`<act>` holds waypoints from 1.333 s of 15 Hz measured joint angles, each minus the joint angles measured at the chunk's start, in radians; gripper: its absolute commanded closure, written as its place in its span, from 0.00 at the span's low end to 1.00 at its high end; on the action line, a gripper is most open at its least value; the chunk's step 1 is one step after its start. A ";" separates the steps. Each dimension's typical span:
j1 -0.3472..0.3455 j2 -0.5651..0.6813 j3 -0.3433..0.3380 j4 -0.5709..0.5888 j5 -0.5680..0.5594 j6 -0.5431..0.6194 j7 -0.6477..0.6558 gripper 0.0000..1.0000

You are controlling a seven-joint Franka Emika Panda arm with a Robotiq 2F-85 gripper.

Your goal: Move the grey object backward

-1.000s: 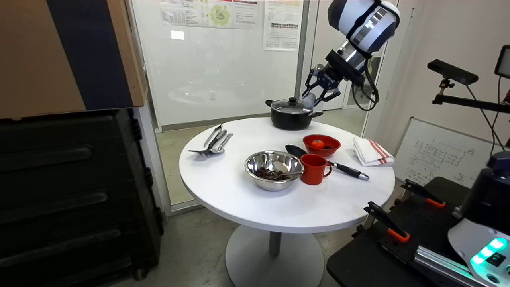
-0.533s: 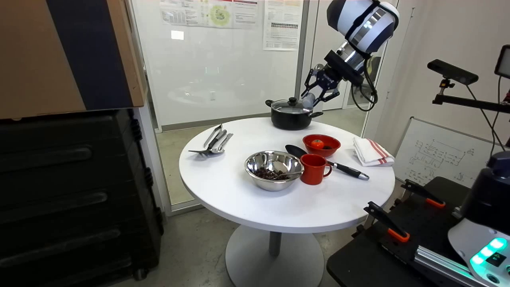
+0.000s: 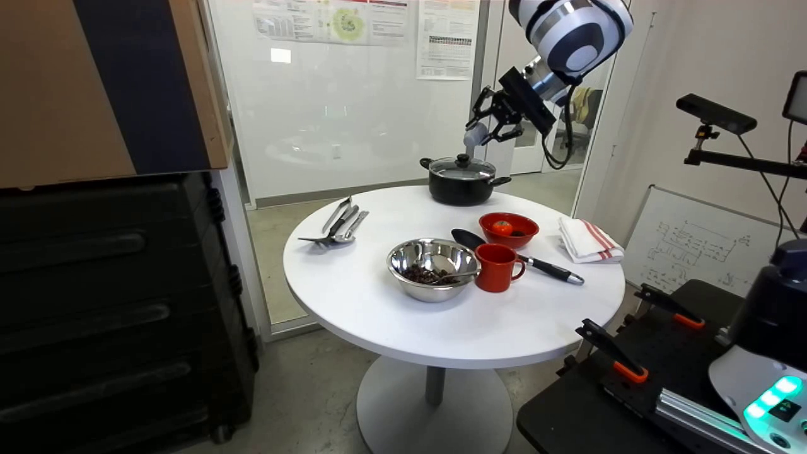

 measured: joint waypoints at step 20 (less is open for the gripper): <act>0.224 0.439 -0.349 0.355 1.083 -0.054 -1.476 0.81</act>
